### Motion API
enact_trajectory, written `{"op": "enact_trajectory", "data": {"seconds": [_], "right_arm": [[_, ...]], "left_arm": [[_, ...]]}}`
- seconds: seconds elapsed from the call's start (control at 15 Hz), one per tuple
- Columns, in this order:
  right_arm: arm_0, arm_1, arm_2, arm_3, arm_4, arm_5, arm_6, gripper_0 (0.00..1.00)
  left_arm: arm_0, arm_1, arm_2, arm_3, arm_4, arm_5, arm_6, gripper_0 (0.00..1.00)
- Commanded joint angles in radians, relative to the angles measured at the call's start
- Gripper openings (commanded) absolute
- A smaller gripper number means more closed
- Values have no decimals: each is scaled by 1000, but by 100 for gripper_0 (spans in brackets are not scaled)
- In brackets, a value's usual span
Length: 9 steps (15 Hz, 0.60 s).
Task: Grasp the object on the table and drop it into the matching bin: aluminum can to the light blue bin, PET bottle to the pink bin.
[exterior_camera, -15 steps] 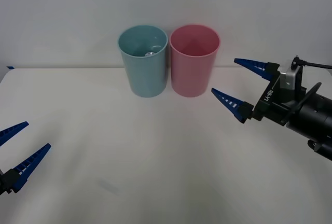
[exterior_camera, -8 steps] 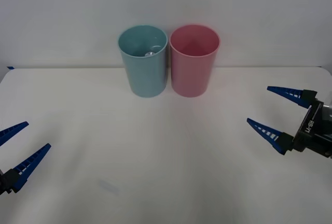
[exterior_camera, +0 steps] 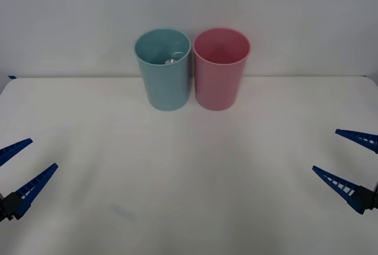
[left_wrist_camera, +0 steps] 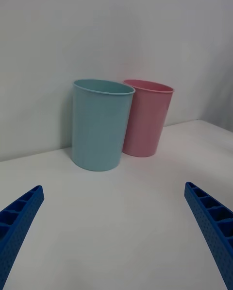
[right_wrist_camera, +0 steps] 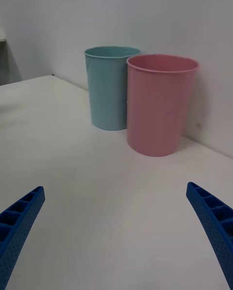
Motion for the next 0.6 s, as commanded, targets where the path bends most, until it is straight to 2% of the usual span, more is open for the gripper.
{"op": "enact_trajectory", "data": {"seconds": [0.07, 0.6], "right_arm": [[35, 28, -31, 0, -2, -16, -2, 100], [68, 42, -38, 0, -13, -18, 3, 100]], "left_arm": [[0, 0, 0, 0, 0, 0, 0, 100], [0, 0, 0, 0, 0, 0, 0, 100]]}}
